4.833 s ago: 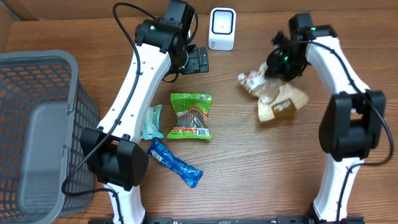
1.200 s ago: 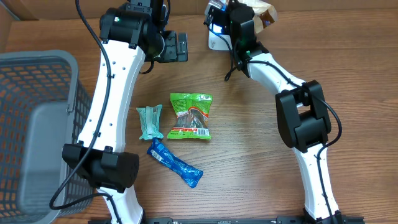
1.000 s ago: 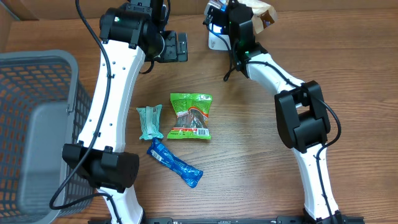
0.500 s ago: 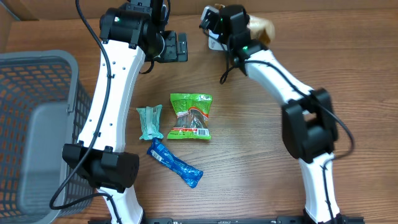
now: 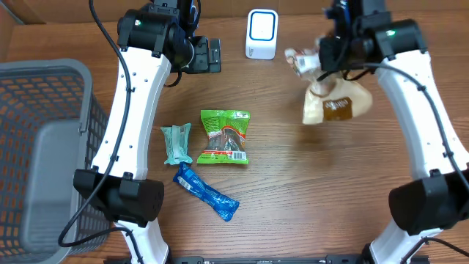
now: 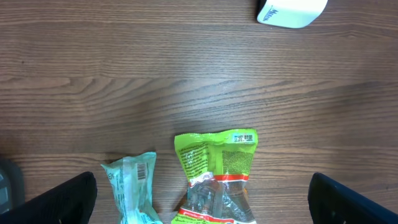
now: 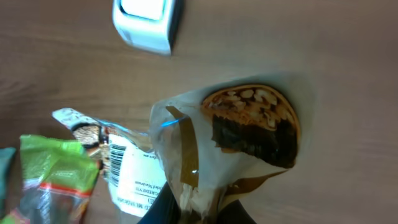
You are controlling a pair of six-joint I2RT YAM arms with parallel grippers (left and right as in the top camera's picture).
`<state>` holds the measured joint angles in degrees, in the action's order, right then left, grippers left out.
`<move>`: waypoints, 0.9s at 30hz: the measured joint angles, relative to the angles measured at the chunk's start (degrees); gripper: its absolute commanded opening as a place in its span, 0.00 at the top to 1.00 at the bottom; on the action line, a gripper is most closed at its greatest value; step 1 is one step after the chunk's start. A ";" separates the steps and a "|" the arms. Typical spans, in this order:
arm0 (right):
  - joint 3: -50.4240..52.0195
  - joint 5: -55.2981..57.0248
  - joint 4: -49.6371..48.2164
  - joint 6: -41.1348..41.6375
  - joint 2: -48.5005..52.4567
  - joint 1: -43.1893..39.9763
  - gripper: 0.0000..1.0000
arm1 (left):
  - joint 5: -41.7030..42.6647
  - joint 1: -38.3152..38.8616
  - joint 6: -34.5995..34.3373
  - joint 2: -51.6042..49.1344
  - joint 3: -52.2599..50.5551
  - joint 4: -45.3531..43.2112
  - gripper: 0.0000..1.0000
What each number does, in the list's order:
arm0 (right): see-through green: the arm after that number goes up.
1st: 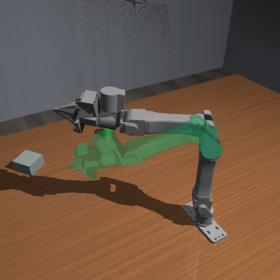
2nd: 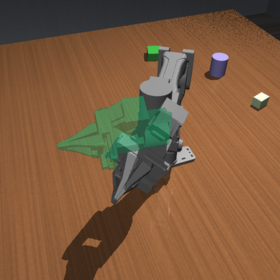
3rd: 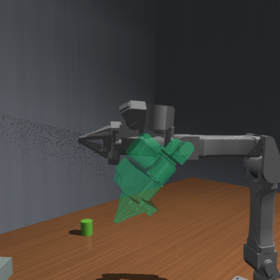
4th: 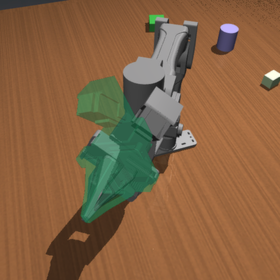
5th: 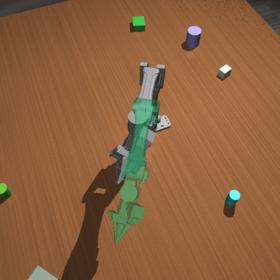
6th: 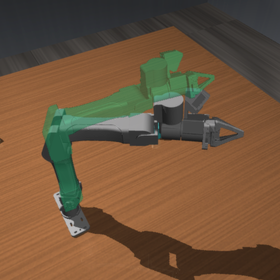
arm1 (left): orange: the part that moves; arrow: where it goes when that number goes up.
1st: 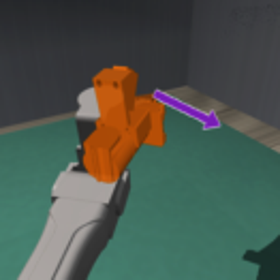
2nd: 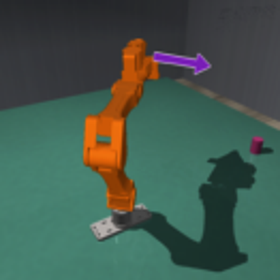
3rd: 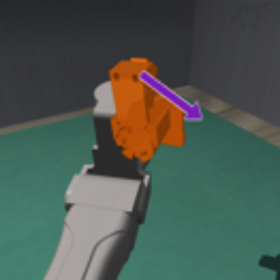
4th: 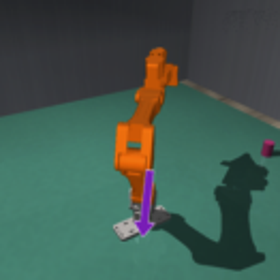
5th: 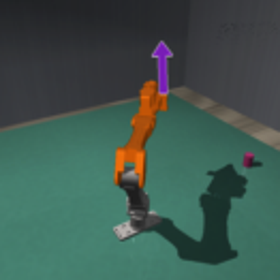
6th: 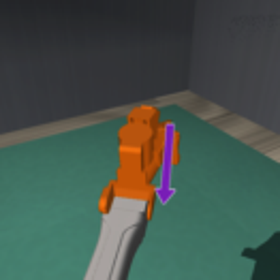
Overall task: Scan the item barcode
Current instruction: 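Move the nut bag right and set it down with the right gripper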
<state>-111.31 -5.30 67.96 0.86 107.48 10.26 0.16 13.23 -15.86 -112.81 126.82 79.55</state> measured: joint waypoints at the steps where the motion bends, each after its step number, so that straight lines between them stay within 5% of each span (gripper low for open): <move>1: 0.13 -2.84 3.28 1.16 0.42 -2.08 0.96 | 0.00 0.00 0.00 0.00 0.00 -0.02 0.00; 11: 3.54 -9.49 8.02 6.54 0.48 -13.66 0.96 | 0.00 0.02 0.00 0.00 0.00 -0.02 0.00; 27: 23.43 -9.51 -3.45 10.91 0.50 -22.25 0.96 | 0.00 0.02 0.00 0.00 0.00 -0.02 0.00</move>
<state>-87.88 -14.81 64.51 11.77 107.98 -11.99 0.16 13.26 -15.86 -112.81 126.82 79.53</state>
